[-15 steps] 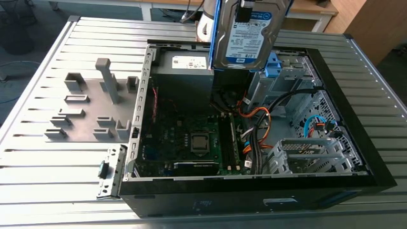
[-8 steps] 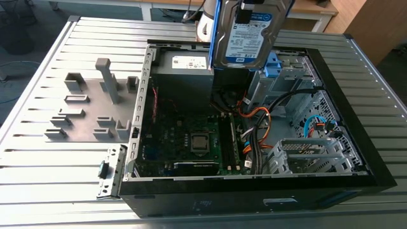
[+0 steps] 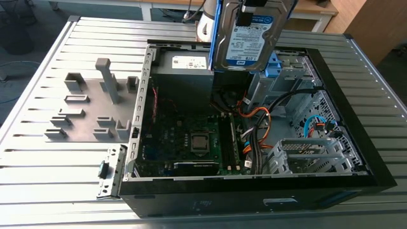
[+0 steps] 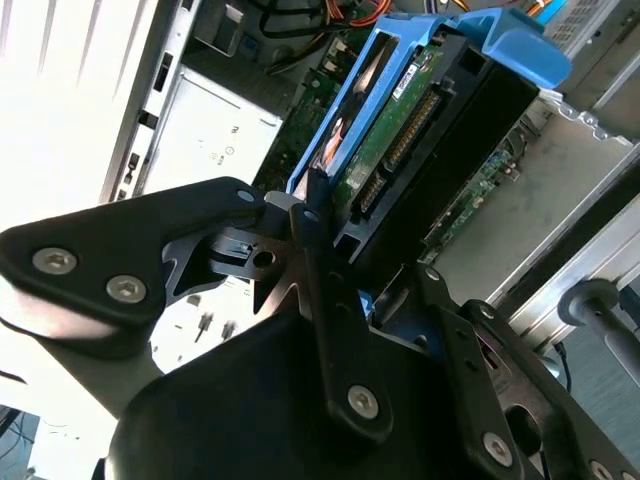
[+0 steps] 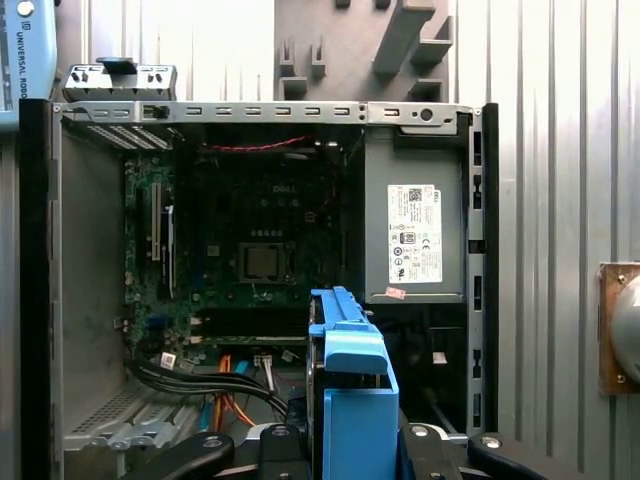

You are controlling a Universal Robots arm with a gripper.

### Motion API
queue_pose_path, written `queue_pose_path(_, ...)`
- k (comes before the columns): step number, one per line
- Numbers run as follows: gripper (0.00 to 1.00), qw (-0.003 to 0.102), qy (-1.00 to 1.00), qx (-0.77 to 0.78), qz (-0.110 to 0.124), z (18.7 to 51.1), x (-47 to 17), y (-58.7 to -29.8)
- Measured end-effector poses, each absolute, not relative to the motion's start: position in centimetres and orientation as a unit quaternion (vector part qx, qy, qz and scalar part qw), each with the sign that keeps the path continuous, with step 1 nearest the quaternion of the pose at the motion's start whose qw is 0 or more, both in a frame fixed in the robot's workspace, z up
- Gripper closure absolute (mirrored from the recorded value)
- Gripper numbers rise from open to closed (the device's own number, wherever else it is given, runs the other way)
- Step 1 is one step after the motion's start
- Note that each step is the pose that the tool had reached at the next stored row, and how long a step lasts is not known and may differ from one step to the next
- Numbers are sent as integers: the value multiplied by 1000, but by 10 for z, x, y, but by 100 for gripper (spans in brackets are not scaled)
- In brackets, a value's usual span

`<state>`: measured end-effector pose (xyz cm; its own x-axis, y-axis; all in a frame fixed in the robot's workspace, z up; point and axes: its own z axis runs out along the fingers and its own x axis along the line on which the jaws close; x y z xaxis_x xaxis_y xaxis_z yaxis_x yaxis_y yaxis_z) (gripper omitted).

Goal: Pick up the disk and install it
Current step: 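Pick up the disk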

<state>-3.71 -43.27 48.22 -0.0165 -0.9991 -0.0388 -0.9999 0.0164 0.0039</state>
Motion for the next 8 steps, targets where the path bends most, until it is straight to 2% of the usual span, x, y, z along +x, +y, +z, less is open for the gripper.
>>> queue_pose_path(8,64,12,713,-701,15,482,-37,-437)
